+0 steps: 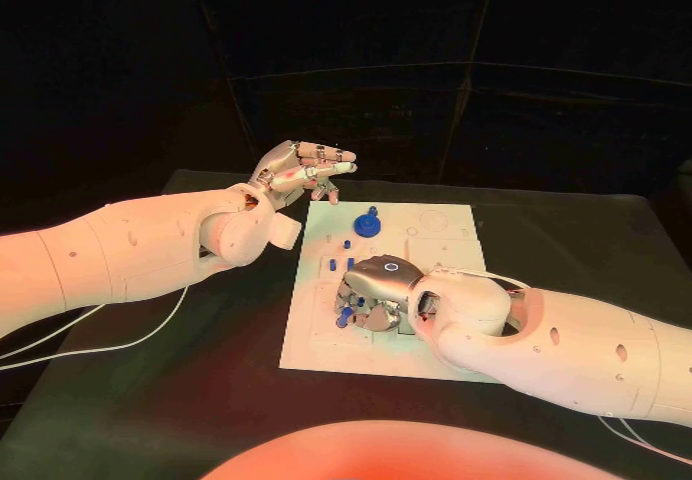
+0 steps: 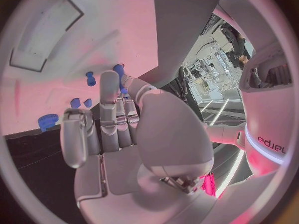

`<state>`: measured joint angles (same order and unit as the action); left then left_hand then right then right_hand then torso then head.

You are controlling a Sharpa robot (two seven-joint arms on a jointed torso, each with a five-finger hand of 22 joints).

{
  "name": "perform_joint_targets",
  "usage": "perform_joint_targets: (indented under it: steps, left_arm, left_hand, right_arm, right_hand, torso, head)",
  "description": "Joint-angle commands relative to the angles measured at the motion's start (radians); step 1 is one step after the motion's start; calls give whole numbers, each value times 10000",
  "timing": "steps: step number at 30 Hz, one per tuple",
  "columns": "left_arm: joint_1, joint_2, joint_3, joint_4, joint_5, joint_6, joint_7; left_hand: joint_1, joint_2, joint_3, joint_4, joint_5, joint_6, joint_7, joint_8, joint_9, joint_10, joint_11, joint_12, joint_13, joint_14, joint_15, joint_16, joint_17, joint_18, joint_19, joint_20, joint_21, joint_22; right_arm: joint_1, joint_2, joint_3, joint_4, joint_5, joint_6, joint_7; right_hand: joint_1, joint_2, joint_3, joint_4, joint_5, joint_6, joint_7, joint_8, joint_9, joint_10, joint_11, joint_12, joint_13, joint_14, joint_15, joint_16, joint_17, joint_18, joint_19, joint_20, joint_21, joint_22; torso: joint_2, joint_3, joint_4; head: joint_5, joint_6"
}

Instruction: Assemble the parts on the task board

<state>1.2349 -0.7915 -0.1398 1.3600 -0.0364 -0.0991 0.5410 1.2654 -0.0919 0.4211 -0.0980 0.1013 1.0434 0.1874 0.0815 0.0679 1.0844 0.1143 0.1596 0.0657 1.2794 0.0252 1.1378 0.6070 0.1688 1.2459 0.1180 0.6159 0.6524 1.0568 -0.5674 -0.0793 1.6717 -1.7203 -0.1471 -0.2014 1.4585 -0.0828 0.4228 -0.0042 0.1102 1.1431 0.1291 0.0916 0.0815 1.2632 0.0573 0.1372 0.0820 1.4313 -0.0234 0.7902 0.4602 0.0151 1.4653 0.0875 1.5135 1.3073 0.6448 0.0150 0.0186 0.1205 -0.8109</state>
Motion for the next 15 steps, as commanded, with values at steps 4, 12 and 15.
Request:
perform_joint_targets:
  steps: [4, 12, 15]
  left_arm:
    - [18, 11, 9, 1, 47, 129, 41]
    - [18, -3, 9, 12, 47, 124, 39]
    - [19, -11, 9, 18, 47, 122, 38]
  left_hand:
    - [2, 131, -52, -31, -36, -79, 15, -27, -8, -71, 29, 35, 12, -75, 1, -29, -7, 138, -20, 34, -52, -9]
    - [2, 131, -52, -31, -36, -79, 15, -27, -8, -71, 29, 35, 12, -75, 1, -29, -7, 138, -20, 34, -52, -9]
    - [2, 131, -52, -31, -36, -79, 15, -27, -8, -71, 29, 35, 12, -75, 1, -29, -7, 138, -20, 34, -52, -9]
  right_arm:
    - [6, 34, 2, 16, -598, 294, -319]
    - [-14, 168, -147, -14, -728, 563, -358]
    - [-17, 215, -251, -35, -757, 615, -353]
  right_hand:
    - [-109, 12, 49, 10, -7, 2, 68, 31, 8, 43, 13, -42, -1, -11, -12, -48, 8, 33, 766, -68, 14, 1903]
    - [-250, -72, 16, 8, -16, -40, 74, -21, -7, 26, 20, -114, 3, -12, -5, -46, 14, 44, 747, -59, -19, 1863]
    - [-376, -130, -8, 27, 20, -149, 100, -106, -38, -79, 56, -223, -17, -14, 19, -44, 19, 48, 736, -43, -36, 1844]
  torso:
    - [9, -5, -3]
    - [0, -6, -3]
    - [1, -8, 0]
  head:
    - [4, -11]
    - [15, -46]
    - [18, -47]
